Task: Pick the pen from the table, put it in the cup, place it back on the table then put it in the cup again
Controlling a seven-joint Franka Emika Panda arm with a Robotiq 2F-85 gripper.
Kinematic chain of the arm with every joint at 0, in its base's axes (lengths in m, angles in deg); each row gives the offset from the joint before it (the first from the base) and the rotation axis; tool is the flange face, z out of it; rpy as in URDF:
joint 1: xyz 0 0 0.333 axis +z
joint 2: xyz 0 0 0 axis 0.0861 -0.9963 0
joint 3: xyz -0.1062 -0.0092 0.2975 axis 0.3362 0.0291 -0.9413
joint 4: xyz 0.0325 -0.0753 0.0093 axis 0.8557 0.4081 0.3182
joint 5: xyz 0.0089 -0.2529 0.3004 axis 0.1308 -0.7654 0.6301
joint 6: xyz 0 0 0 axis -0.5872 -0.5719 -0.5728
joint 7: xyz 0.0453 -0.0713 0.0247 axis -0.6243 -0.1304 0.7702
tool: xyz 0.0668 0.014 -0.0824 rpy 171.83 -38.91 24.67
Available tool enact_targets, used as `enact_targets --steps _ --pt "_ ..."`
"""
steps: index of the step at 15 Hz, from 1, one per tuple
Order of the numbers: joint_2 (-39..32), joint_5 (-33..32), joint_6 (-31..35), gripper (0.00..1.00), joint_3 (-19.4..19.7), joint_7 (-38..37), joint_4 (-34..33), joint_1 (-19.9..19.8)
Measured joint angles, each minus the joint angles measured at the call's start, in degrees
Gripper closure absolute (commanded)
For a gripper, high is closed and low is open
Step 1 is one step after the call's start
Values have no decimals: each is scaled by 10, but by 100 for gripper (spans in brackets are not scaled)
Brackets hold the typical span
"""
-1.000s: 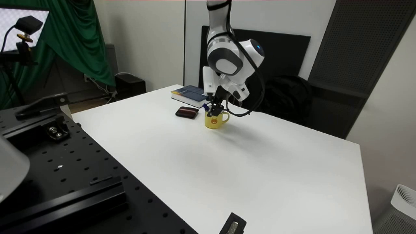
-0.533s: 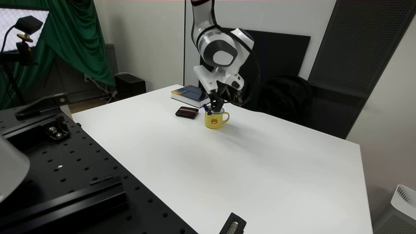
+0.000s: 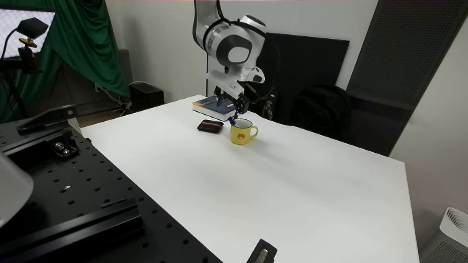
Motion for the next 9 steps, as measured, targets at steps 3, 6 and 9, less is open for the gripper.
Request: enact_targets --steps 3,6,9 --pt "20 -53 16 0 8 -6 37 8" --pt "46 -93 16 0 47 -42 69 39" --pt "76 -118 16 0 105 -111 100 91"
